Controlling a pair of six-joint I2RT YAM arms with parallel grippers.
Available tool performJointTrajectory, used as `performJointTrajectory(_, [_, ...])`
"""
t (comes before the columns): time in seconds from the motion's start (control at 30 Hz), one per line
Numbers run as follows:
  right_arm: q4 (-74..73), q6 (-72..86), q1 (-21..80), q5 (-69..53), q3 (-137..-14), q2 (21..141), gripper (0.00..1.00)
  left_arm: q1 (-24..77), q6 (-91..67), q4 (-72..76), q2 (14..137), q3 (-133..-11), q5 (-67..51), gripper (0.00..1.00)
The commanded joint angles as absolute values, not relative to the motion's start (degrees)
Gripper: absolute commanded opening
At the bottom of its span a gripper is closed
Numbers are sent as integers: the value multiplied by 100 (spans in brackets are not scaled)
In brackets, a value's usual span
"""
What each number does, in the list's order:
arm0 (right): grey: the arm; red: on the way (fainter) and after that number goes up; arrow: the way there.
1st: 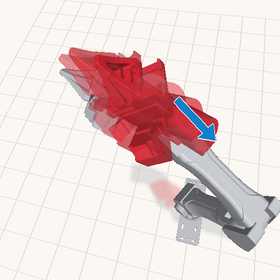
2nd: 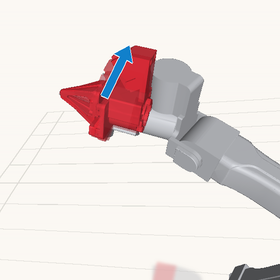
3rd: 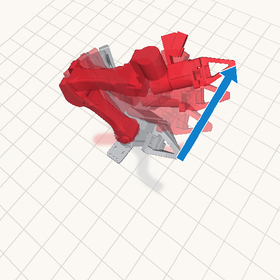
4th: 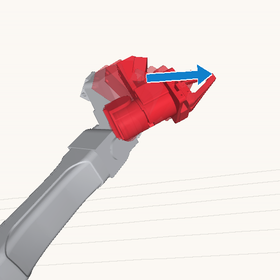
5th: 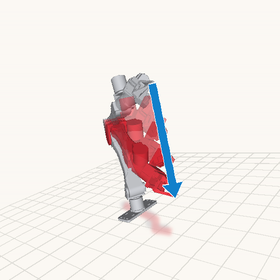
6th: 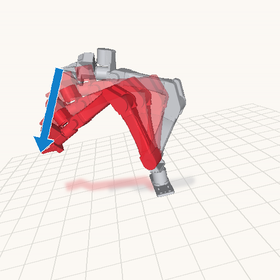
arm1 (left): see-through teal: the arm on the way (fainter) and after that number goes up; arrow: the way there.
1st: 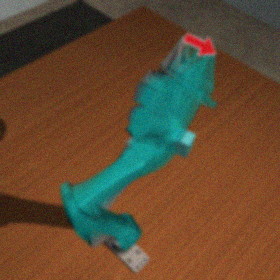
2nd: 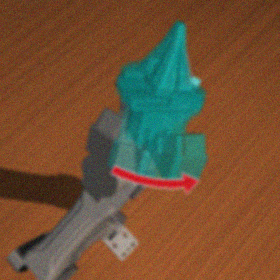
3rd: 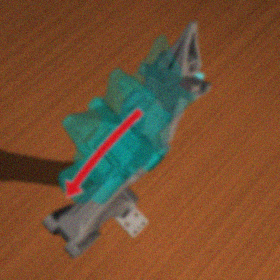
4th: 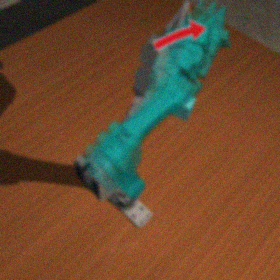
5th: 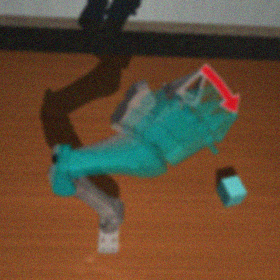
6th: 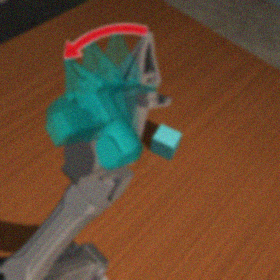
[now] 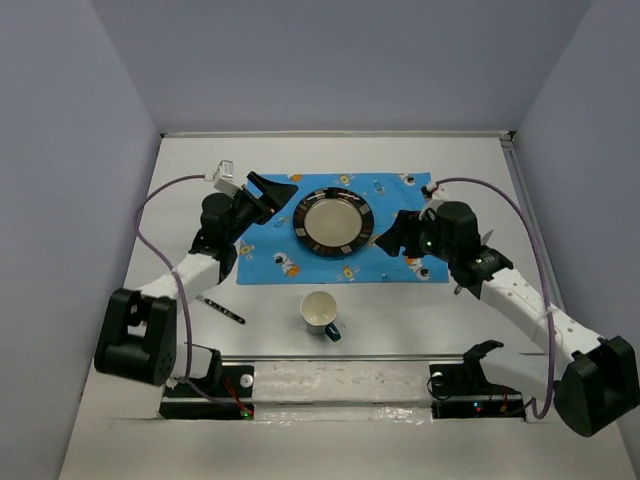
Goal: Set the dinner table for one person
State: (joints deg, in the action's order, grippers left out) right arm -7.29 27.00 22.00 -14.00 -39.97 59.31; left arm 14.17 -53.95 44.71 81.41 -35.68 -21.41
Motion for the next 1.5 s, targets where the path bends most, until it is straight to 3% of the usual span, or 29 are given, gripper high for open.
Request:
performJointTrajectory(0.0, [-861,2338,3118,-1617,-4640,6292,72,1397,-4764,3631,6972,-3735,-1477,99])
performJointTrajectory(0.37, [-1679,1758,4939,-1380,-5274,7145,74,1389,-3289,1707,5072,-3989,-1002,99])
performJointTrajectory(0.73, [-1705,1810,5388,-1258,-5607,8261,59,1389,-1890,536,3955,-4386,-326,99])
performJointTrajectory(0.77, [-1714,1845,5440,-1179,-5703,8349,37,1389,-1846,510,3912,-4342,-212,99])
performJointTrajectory(0.8, [-1740,1889,5440,-1134,-5765,8350,21,1389,-1767,492,3885,-4342,-176,99])
performJointTrajectory(0.87, [-1758,1968,5440,-889,-5905,8245,0,1389,-1697,483,3841,-4359,-149,99])
performJointTrajectory(0.97, [-1793,2013,5440,-213,-6229,7823,0,1380,-1565,466,3727,-4447,-97,99])
performJointTrajectory(1.07, [-1951,1907,5161,464,-6643,7541,0,1389,-1494,475,3569,-4482,-62,99])
performJointTrajectory(1.23, [-1899,1899,3404,825,-7188,7514,0,1380,-1494,589,3200,-4202,-62,99])
performJointTrajectory(1.47, [-1767,1933,1338,765,-8066,8621,0,1476,-1538,510,2857,-4210,-185,99])
